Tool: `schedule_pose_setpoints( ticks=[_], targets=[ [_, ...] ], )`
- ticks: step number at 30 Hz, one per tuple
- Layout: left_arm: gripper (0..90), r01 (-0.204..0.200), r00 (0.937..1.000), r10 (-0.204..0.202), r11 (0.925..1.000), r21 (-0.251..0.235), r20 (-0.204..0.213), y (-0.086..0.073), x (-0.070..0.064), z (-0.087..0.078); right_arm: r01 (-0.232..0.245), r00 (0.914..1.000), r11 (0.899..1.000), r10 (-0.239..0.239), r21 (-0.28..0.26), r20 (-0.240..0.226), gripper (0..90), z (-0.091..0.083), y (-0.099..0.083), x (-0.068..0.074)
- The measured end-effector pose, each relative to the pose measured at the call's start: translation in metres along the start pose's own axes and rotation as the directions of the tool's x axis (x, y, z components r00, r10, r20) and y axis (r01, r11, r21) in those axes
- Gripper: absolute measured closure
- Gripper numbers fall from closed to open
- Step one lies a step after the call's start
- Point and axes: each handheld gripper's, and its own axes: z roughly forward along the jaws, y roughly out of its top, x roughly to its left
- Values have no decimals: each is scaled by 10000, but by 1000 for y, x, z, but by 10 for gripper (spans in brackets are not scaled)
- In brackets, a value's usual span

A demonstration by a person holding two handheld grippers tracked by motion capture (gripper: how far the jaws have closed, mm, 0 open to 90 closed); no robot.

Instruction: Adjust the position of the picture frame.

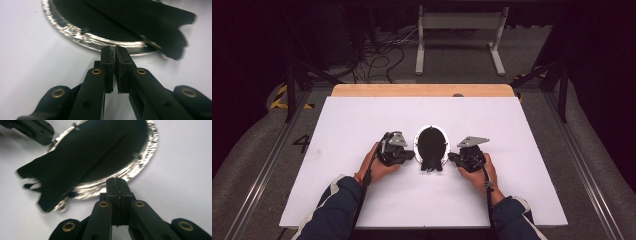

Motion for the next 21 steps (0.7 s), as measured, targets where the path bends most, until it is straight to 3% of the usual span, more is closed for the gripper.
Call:
schedule_pose_setpoints(
  ticks=[6, 10, 15, 21],
  targets=[
    [852, -541, 9978, 540, 9985, 15, 379, 0, -25, 0, 555, 9972, 9984, -558, -66, -505, 900, -5, -2, 18],
    [844, -449, 9980, 444, 9990, 91, 458, -2, -27, 3, 791, 9952, 9969, -792, -40, -567, 900, -5, -3, 26],
    [851, -532, 9975, 528, 9986, 55, 471, -2, -27, 3, 314, 9946, 9995, -317, -50, -990, 900, -8, -4, 26],
    [866, -412, 9971, 406, 9991, 77, 636, -4, -25, 1, 116, 9929, 9998, -135, -168, -1184, 900, -8, -4, 29]
  ],
)
